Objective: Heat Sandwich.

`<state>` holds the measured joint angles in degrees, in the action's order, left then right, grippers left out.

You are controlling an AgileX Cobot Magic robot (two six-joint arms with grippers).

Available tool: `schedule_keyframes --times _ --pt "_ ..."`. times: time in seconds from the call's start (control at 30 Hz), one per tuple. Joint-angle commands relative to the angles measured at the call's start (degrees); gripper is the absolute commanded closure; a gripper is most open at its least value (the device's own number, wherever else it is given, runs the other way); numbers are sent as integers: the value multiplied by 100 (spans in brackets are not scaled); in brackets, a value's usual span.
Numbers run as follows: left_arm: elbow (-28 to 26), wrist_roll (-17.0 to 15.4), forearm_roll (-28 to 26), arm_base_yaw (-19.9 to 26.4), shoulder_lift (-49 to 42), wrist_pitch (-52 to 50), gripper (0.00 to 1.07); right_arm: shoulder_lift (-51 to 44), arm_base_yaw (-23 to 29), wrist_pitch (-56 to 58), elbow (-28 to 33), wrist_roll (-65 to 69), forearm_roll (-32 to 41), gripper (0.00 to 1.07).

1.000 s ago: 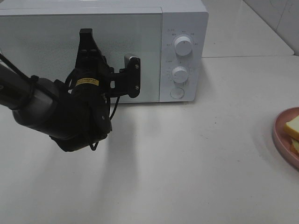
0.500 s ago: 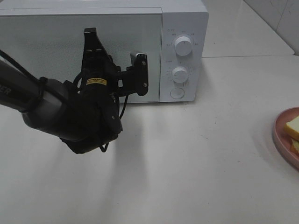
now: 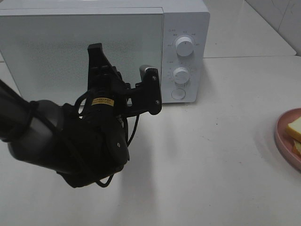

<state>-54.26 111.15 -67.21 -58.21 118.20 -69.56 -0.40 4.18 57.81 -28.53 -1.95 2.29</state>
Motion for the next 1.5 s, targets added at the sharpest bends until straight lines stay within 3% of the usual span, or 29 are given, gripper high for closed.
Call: schedule_keyframes --times 0.03,0.07,0.13,0.17,0.2,0.33,0.47,0.8,1.03,1.2,1.3,1.33,1.37,1.47,1.5 --pt "86 -940 -636 -172 -539 109 107 -138 0 -69 -6 -34 -23 50" --pt "86 -940 -636 -172 -539 109 107 -138 0 -69 -6 -34 -23 50" --pt "86 -1495 -911 -178 -831 521 107 -138 0 -69 -6 -34 -23 50" --pt "86 -2091 -1163 -172 -1112 985 107 -138 0 -69 -6 -34 -23 50" --pt "86 -2091 -1163 -172 -1112 985 107 -138 0 -69 -6 -34 -23 50" --pt "86 -2722 -1387 -172 -1627 1896 107 -138 0 -69 -6 -34 -23 50" --pt "86 -2882 -1392 -172 -1879 2756 107 -138 0 -69 -6 -34 -23 50" --pt "86 -2859 -1387 -172 -2240 5202 107 -138 0 -69 -6 -34 -23 50" --pt "86 -2830 -1387 -109 -2384 6171 107 -138 0 -69 -6 -34 -23 50" --pt "86 -3042 -1266 155 -2613 6956 107 -138 0 -69 -6 -34 -23 50" --pt "86 -4183 -315 212 -2767 7179 107 -138 0 -69 -6 -34 -23 50" --pt "86 -4183 -315 212 -2767 7179 107 -138 0 -69 -6 -34 -23 50" --pt "86 -5065 350 350 -2836 7426 107 -138 0 -69 -6 -34 -23 50" --pt "80 -6864 2051 659 -2922 8062 107 -138 0 -69 -6 -29 -23 50" --pt "80 -6864 2051 659 -2922 8062 107 -138 0 -69 -6 -29 -23 50"
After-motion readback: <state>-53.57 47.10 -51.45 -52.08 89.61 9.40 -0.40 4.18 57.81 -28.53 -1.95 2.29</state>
